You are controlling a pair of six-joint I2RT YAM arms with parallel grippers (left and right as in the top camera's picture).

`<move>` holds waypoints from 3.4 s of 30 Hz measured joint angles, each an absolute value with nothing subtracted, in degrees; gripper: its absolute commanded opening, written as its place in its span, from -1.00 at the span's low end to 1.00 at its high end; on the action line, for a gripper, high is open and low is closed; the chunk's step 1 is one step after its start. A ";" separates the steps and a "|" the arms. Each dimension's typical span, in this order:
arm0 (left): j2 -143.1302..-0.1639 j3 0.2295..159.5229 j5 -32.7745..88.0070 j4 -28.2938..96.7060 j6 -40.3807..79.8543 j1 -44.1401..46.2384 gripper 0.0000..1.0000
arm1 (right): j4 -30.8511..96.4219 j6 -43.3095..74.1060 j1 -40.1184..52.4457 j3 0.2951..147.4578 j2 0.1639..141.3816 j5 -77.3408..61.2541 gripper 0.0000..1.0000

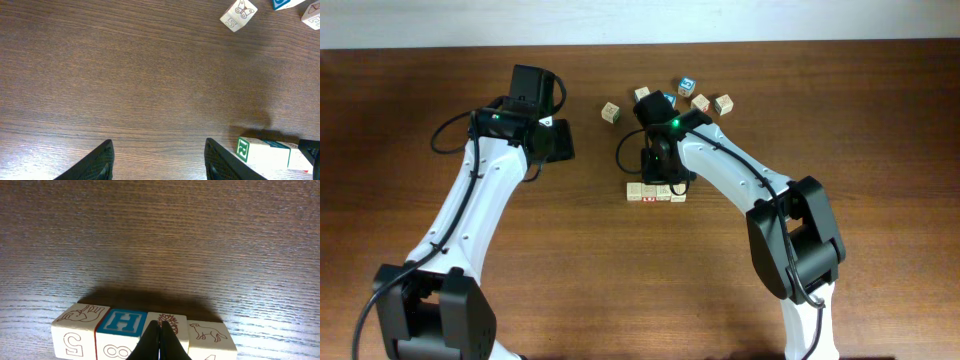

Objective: Rotate 4 blocks

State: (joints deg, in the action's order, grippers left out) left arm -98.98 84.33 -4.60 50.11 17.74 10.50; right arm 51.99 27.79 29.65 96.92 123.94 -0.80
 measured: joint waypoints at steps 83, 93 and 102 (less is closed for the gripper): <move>-116.11 81.84 28.10 44.75 13.02 10.55 -1.00 | 48.25 12.97 4.60 79.90 120.03 -32.25 -0.91; -116.31 81.08 26.94 42.13 13.06 13.15 -1.00 | 46.65 18.92 11.11 79.90 119.74 -28.49 -0.91; -116.71 80.44 24.56 41.56 19.55 17.52 -1.00 | 47.16 19.09 11.11 79.90 119.74 -28.51 -0.91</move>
